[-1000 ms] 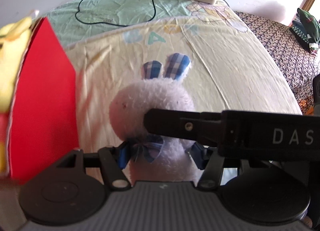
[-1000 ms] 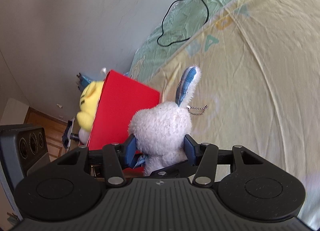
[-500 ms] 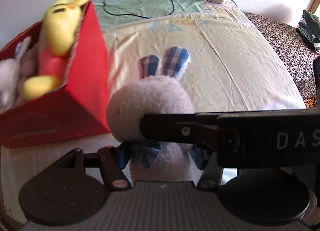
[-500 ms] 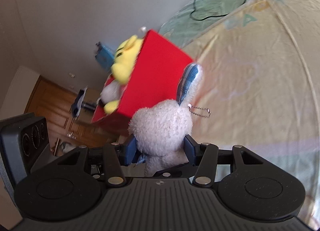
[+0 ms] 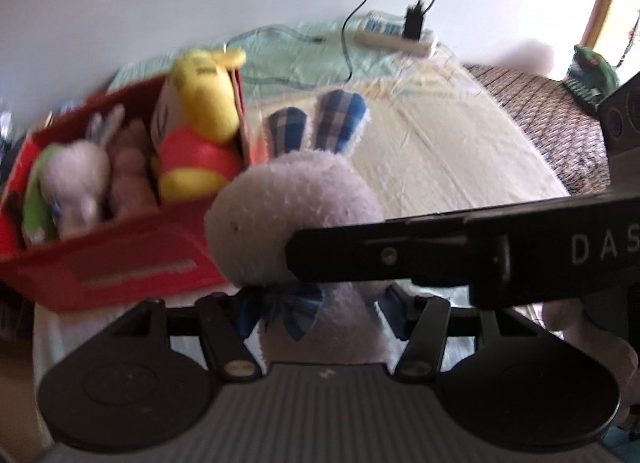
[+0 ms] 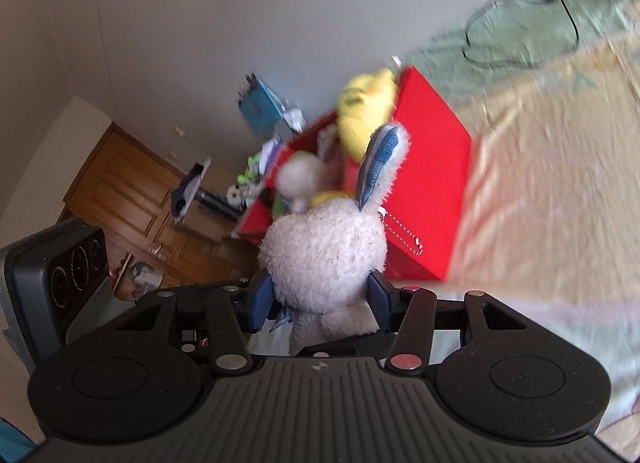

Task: Organize objects
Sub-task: 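Lift the pink bunny with the right gripper over the box, then lower the pink bunny into the red box and open the right gripper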

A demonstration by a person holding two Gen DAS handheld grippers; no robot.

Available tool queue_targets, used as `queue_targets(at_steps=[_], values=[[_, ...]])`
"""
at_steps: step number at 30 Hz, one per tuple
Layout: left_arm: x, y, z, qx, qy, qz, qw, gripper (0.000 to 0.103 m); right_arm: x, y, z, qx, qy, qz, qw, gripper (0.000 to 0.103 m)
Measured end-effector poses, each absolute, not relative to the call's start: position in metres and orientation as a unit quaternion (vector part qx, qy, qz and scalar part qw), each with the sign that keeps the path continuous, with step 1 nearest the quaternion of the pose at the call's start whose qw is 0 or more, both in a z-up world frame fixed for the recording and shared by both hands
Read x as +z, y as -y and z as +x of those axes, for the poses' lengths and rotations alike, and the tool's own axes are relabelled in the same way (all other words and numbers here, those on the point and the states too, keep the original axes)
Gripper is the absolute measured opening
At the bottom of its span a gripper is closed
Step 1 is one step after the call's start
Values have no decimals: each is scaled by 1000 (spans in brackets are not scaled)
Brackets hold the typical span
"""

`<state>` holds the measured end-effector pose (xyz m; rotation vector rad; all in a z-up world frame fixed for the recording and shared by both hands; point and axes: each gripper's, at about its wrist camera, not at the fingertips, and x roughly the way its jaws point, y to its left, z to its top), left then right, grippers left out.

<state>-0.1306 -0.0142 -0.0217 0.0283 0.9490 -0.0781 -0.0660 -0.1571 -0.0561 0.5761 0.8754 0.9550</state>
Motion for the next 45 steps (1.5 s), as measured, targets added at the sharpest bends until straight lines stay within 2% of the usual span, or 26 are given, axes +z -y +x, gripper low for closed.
queue_targets(at_steps=[8,21,32,37,45], values=[[8,-39,-132,-82,-409,13,909,59,-28,119,-74,416,-347,283,791,53],[18,-130,-113,-95,-391,-2,916,59,-19,42,-64,384,-305,284,824,53],[0,-164,-72,-100,-400,-35,911,60,-23,12,-28,342,-317,249,849,54],[-12,-172,-59,-94,-411,-54,905,66,-29,4,-15,338,-331,231,850,54],[-27,-175,-41,-80,-424,-56,900,68,-38,1,-3,328,-336,223,854,52]])
